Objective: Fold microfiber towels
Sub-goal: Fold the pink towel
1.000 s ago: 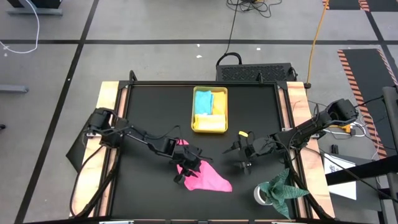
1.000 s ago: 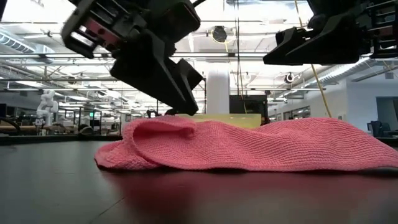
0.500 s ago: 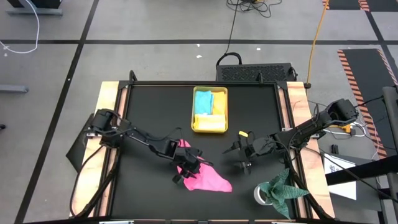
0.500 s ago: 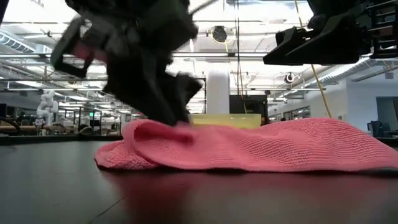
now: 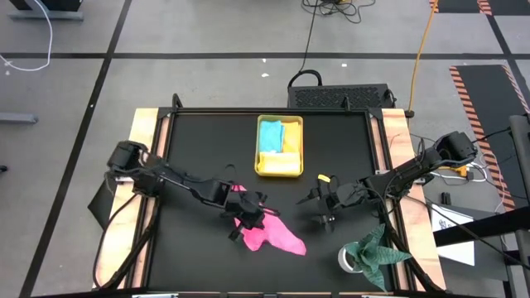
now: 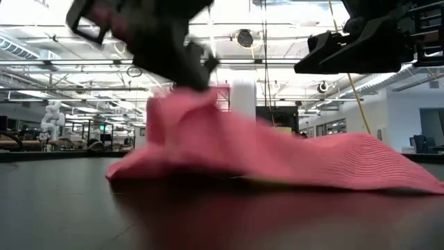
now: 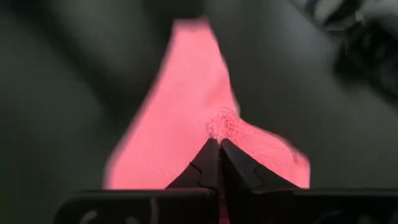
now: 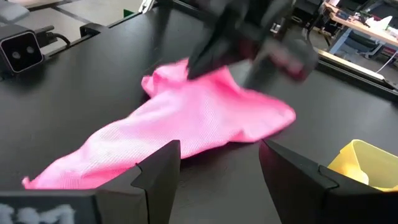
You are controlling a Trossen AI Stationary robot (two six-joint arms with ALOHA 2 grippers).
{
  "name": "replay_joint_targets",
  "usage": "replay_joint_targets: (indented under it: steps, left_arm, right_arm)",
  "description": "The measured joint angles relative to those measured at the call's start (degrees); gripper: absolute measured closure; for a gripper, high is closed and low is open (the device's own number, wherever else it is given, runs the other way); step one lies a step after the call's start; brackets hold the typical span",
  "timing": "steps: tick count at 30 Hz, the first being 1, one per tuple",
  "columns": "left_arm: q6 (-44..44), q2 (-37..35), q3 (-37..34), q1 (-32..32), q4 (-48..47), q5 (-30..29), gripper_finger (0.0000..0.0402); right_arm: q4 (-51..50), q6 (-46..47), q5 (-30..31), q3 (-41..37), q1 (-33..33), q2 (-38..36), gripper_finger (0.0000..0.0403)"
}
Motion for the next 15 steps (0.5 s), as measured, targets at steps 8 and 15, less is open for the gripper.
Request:
replay_joint_targets:
  steps: [8, 15]
  left_arm:
    - [-1.39, -14.8, 0.02, -1.94, -2.53, -27.75, 0.0395]
    - [-3.36, -18.07, 0.02, -0.61, -7.46, -43.91, 0.039]
  right_arm:
    - [-0.27, 0.01, -0.07, 0.04, 0.02, 0.02, 0.0193]
    - [0.82, -2.19, 0.39, 0.04, 0.02, 0.95, 0.0193]
